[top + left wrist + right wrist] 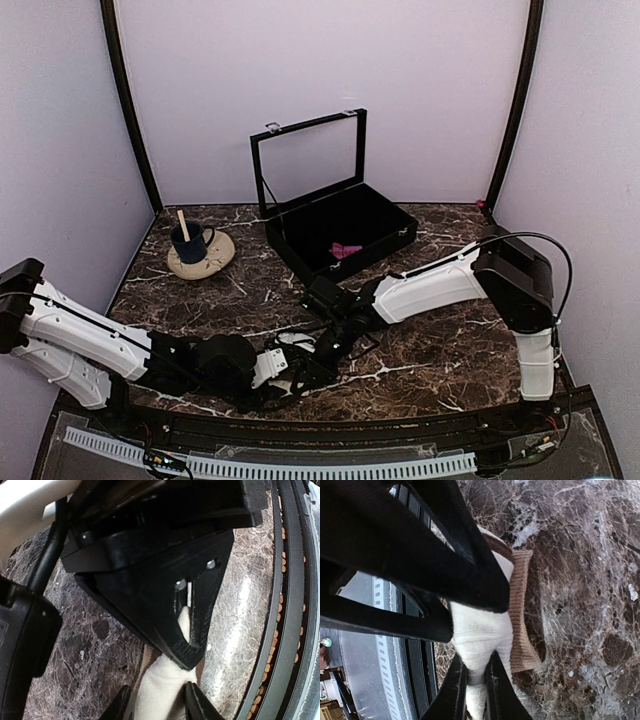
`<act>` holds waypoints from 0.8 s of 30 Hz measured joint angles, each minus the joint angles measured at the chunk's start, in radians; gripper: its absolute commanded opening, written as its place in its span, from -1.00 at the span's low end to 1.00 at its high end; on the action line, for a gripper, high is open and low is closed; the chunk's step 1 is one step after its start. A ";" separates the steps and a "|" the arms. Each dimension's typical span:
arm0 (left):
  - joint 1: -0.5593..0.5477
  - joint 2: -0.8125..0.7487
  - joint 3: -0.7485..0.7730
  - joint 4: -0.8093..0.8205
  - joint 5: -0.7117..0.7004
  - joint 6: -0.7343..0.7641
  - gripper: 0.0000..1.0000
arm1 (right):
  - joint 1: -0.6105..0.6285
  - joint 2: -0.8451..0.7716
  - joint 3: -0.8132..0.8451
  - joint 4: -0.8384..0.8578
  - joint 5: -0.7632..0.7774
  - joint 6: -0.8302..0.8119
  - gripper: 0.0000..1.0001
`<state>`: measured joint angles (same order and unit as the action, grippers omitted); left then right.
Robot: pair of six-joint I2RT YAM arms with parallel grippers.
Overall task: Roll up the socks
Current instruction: Pick up the sock from the center of the board.
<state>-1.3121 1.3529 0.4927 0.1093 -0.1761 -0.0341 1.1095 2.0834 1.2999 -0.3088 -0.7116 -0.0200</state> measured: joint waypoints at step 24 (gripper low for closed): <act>0.000 0.174 0.142 -0.052 0.118 0.076 -0.27 | -0.024 0.024 0.026 -0.084 -0.070 -0.035 -1.00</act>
<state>-1.3121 1.5272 0.6346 0.0574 -0.0582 0.0414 1.0855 2.1075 1.3262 -0.3931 -0.7818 -0.0547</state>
